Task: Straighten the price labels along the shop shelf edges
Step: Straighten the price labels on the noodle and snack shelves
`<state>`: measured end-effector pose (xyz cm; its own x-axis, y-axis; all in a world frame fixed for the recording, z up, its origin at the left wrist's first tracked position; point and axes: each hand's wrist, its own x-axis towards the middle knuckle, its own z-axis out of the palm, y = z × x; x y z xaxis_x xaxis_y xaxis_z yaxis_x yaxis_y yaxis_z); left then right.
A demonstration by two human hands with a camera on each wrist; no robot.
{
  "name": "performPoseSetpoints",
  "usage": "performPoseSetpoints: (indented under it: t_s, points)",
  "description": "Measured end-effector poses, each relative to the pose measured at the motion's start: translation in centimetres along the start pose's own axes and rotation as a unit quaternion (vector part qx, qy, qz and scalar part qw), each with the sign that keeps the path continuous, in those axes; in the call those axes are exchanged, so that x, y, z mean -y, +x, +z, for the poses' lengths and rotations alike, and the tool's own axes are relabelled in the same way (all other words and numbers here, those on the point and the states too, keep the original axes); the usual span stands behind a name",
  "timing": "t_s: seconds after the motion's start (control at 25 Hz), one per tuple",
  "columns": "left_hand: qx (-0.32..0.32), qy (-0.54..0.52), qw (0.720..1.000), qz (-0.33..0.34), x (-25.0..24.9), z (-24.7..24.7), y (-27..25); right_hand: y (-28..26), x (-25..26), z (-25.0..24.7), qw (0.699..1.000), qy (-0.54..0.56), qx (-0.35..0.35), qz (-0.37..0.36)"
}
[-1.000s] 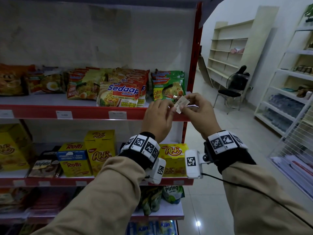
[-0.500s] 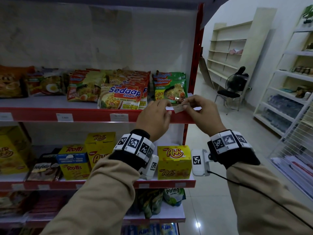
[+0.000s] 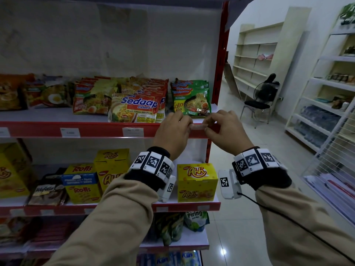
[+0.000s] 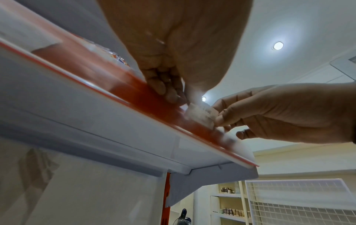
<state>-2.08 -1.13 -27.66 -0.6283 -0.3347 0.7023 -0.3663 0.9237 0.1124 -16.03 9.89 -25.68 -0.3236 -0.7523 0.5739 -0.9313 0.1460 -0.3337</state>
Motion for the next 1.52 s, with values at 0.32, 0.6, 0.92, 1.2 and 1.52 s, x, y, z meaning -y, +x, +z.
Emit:
performPoseSetpoints:
  t_s: [0.32,0.6,0.92,1.2,1.52]
  points:
    - [0.05,0.088,0.995,0.016,-0.4,-0.2,0.2,0.2,0.1,-1.0,0.993,-0.093,0.074,-0.021]
    - [0.06,0.112,0.992,0.012,-0.8,-0.5,0.1,0.0,-0.1,-1.2,0.993,-0.088,0.077,-0.031]
    - [0.049,0.072,0.996,-0.008,-0.7,-1.0,-0.4,0.2,-0.2,-1.2,0.991,-0.094,0.091,-0.033]
    - [0.057,0.043,0.997,-0.043,-0.8,-1.1,-0.3,-0.1,-0.3,-1.1,0.992,-0.084,0.081,-0.038]
    - [0.034,0.006,0.999,-0.008,-0.5,-1.9,-1.4,-1.0,-0.2,-0.3,0.999,-0.041,0.01,-0.003]
